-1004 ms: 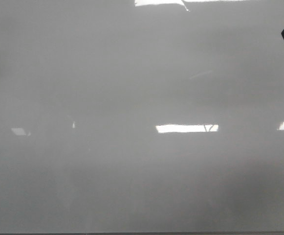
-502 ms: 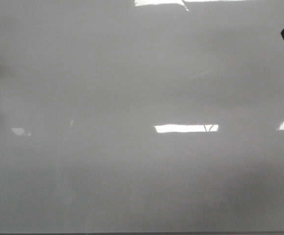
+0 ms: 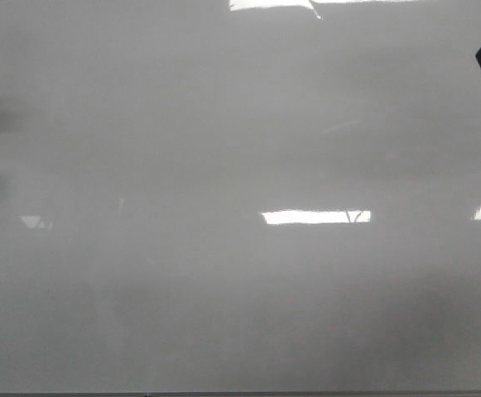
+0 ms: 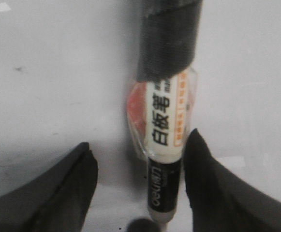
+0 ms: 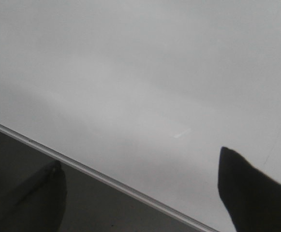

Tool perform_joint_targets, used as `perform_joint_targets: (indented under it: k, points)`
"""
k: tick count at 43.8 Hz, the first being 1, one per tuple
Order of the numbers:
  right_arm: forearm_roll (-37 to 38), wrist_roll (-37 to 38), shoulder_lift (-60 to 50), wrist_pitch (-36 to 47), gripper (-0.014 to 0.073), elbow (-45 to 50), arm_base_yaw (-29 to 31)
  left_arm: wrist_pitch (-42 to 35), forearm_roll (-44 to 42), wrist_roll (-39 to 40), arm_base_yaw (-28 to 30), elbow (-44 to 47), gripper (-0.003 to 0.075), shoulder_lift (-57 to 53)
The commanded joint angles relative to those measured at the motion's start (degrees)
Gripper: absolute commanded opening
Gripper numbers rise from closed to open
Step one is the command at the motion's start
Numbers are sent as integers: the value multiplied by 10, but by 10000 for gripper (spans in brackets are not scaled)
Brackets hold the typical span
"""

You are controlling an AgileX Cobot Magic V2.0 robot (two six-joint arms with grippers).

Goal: Write number 6 on whiteboard

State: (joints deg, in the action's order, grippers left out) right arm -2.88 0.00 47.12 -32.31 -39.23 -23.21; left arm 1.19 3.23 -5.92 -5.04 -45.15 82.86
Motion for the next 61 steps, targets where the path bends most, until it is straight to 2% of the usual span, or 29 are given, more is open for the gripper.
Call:
perform_joint_targets:
  k: [1, 14, 17, 22, 26, 32, 39, 44, 50, 53, 61]
  points:
    - [-3, -4, -1, 41, 654, -18, 1, -37, 6, 5, -3, -18, 251, -4]
    - [-3, 0, -1, 50, 654, -18, 4, 10, 6, 5, -24, -18, 12, -45]
    - [-3, 0, -3, 55, 654, -18, 14, 29, 6, 5, -33, -18, -22, -66]
    - [-3, 0, -5, 29, 654, -40, 60, 73, -12, 5, -44, -29, -20, -104]
    - [-3, 0, -5, -21, 654, -73, 117, 159, -42, 1, -51, -59, -20, -130]
    - [-3, 0, -5, -68, 654, -112, 193, 330, -55, -9, -51, -126, -20, -149]
    - [-3, -32, -4, -107, 654, -122, 222, 478, 1, -122, -51, -194, -20, -150]
    - [-26, -72, -3, -134, 654, -122, 217, 540, 109, -265, -51, -207, -20, -150]
    - [-77, -152, -2, -136, 654, -122, 206, 566, 213, -379, -66, -207, -20, -139]
    - [-111, -204, 4, -143, 654, -124, 197, 568, 219, -412, -96, -207, -20, -128]
    - [-195, -338, 51, -189, 654, -140, 160, 566, 209, -438, -202, -207, -20, -88]
